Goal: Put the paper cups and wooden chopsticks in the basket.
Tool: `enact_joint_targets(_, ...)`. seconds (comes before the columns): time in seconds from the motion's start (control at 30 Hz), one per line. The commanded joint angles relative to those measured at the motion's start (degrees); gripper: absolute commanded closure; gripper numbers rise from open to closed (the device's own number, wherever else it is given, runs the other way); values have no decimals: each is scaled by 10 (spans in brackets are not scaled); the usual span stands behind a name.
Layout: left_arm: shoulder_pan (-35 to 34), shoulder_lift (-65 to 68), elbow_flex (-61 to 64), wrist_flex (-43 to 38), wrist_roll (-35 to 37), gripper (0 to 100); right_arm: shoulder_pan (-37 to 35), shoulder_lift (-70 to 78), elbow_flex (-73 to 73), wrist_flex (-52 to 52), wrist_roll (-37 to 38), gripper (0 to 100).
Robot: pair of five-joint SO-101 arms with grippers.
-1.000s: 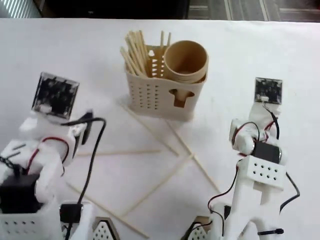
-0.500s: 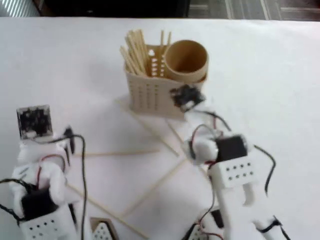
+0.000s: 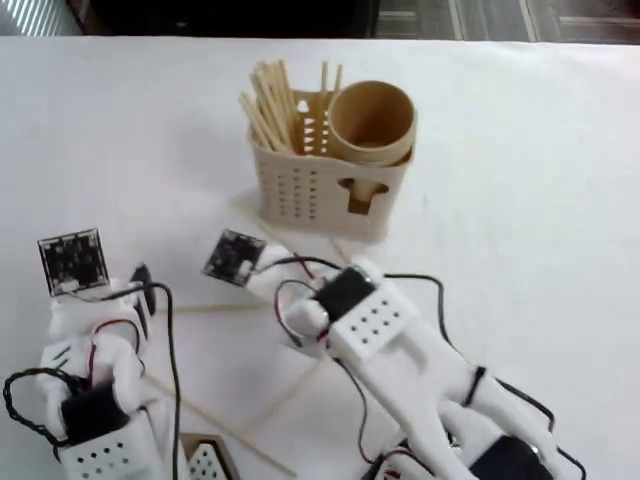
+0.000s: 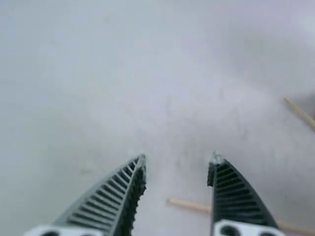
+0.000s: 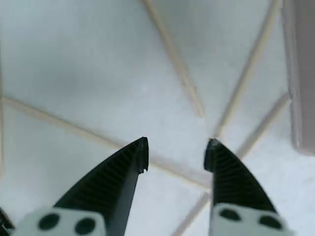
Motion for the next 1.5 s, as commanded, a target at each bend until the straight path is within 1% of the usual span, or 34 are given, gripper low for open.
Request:
enact_joint_targets(0.0, -20, -32, 6, -8, -9, 789, -7, 73, -71, -20, 10, 690)
enact_joint_targets(0.17, -26, -69, 24, -5, -14, 789, -6, 218, -173, -4, 11, 671)
enact_joint_targets(0.27, -26, -84, 24, 13, -14, 789, -10, 298, -238, 21, 11, 640)
enact_joint_targets(0.43, -26, -88, 24, 16, -15, 789, 3, 404, -330, 58, 11, 595)
enact_joint_targets(0.7, -26, -88, 24, 16, -15, 789, 36, 502, -413, 79, 8, 550)
enact_joint_targets(0.8, -26, -88, 24, 16, -15, 789, 33, 529, -421, 79, 7, 550)
enact_joint_targets(0.97, -26, -88, 24, 16, -15, 789, 3, 562, -422, 80, 11, 553)
enact_joint_targets(1.03, -26, -88, 24, 16, -15, 789, -11, 567, -422, 81, 11, 598)
enact_joint_targets(1.1, -26, -88, 24, 16, -15, 789, -25, 567, -422, 81, 14, 689)
enact_joint_targets(1.17, -26, -88, 24, 16, -15, 789, -38, 567, -422, 86, 39, 786)
enact_joint_targets(1.23, -26, -88, 24, 16, -15, 789, -48, 567, -422, 94, 56, 851)
enact_joint_targets(1.47, -26, -88, 24, 16, -15, 789, -59, 567, -419, 111, 56, 865)
